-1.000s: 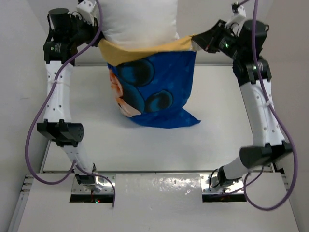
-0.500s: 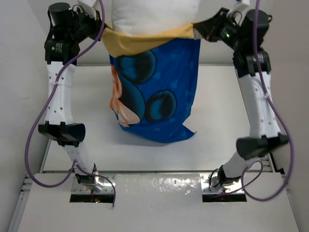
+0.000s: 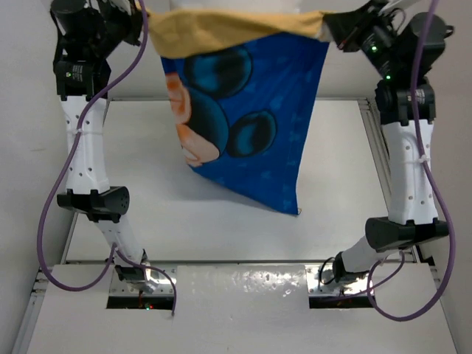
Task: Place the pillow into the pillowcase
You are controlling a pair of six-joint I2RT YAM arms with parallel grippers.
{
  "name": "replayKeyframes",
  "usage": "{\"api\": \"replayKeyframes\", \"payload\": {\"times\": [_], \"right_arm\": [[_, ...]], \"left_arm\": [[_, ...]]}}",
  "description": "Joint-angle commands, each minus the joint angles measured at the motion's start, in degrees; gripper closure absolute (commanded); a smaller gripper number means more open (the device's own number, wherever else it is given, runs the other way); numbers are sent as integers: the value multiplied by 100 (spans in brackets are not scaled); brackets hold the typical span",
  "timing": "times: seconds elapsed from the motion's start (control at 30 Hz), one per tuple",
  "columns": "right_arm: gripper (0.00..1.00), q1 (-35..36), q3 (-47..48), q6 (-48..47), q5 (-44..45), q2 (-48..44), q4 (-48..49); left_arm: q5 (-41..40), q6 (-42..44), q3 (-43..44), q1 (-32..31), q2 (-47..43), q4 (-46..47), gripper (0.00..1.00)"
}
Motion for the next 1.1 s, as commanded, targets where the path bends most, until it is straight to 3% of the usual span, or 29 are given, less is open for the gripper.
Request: {"api": "replayKeyframes", "payload": {"times": [0.0, 0.07, 0.13, 0.17, 0.2, 0.3, 0.37, 0.43, 0.5, 0.57, 0.7, 0.8, 0.97, 1.0, 1.07], "right_arm": [[100, -348, 646, -193, 537, -966, 1357], [100, -270, -1433, 53, 459, -1644, 2288], [100, -121, -2822, 525, 371, -2017, 2606], [100, 11, -2899, 555, 344, -1895, 2511], [100, 29, -2743, 520, 283, -1441, 2328], [100, -172, -168, 345, 159, -622, 1467], [100, -225, 272, 283, 308, -592, 1481], [100, -173, -758, 387, 370, -1170, 2042], [100, 2, -2589, 458, 370, -1610, 2517], [100, 284, -2890, 309, 344, -1525, 2249], [100, 407, -1910, -233, 526, -1401, 2140], [100, 531, -1459, -509, 660, -1401, 2037], [100, 618, -2696, -298, 599, -1158, 2062], [100, 636, -2454, -298, 564, -903, 2019], [100, 514, -351, -254, 634, 115, 1695]], "left_arm": [[-255, -60, 1113, 273, -422, 1823, 100], [158, -78, 845, 177, -596, 988, 100], [335, -52, -278, 98, -825, 548, 100], [370, 9, -561, -85, -853, 529, 100], [240, 97, -712, -183, -835, 572, 100], [-243, 160, 301, -18, -581, 1394, 100], [-288, 89, 630, 1, -519, 1452, 100], [-70, 273, 195, -130, -685, 830, 100], [2, 414, -1013, -332, -843, 486, 100], [-68, 537, -1284, -359, -800, 274, 100], [-271, 221, -451, -88, -686, 1359, 100], [-358, 518, -282, -192, -651, 1435, 100], [-420, 634, -2193, -333, -1002, 1037, 100], [-464, 739, -2277, -333, -907, 1125, 100], [-1025, 853, -1089, -324, -512, 1503, 100]]}}
